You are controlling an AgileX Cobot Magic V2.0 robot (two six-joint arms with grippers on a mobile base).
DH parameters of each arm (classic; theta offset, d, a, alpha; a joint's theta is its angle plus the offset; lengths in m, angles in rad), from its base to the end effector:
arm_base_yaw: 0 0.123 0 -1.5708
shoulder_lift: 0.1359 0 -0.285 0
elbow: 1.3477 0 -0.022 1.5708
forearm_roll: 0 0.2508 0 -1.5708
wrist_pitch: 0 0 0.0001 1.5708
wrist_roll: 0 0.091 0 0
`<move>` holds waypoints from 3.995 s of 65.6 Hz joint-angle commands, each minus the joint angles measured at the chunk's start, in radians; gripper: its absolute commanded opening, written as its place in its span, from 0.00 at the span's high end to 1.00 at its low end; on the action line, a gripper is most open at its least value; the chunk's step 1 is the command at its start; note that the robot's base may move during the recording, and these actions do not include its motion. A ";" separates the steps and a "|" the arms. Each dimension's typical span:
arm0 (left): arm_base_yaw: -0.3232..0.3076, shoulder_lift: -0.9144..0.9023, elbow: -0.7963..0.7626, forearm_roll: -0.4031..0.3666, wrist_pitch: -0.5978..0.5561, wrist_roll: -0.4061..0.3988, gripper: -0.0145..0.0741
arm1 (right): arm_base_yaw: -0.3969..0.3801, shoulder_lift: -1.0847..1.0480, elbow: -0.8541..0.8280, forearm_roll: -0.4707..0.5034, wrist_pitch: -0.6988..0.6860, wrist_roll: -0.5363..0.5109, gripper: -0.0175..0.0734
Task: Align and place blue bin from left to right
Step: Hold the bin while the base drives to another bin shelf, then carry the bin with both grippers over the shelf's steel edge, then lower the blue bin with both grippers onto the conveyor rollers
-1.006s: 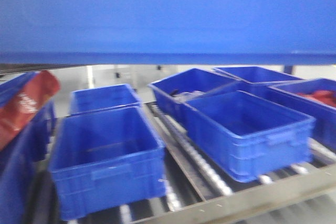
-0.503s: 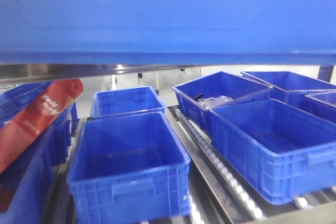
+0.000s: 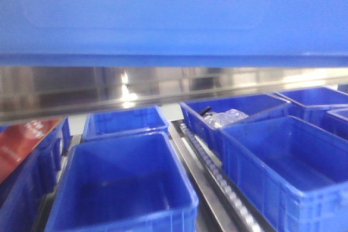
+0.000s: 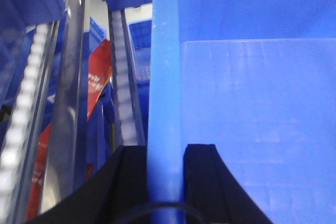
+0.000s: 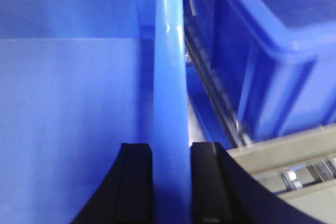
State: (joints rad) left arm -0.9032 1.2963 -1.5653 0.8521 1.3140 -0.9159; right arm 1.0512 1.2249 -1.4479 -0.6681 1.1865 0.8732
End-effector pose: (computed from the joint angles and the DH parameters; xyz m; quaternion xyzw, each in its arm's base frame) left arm 0.1943 -0.1394 0.4670 -0.0260 0.8680 0.0366 0.4945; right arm 0.1573 0.1696 0.4465 -0.0911 0.8837 0.0764 0.4526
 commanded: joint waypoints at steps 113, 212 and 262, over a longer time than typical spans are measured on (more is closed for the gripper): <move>-0.018 -0.005 -0.011 0.013 -0.093 -0.004 0.96 | 0.016 -0.002 -0.013 -0.010 -0.251 -0.011 0.90; 0.173 0.137 -0.011 -0.309 -0.387 0.089 0.96 | -0.255 0.120 -0.085 0.189 -0.310 -0.164 0.90; 0.291 0.237 -0.011 -0.377 -0.483 0.077 0.96 | -0.373 0.208 0.008 0.283 -0.458 -0.258 0.90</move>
State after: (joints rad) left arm -0.5972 1.5399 -1.5616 0.5565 0.9565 -0.8373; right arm 0.6628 1.4421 -1.4323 -0.3970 0.8918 0.6266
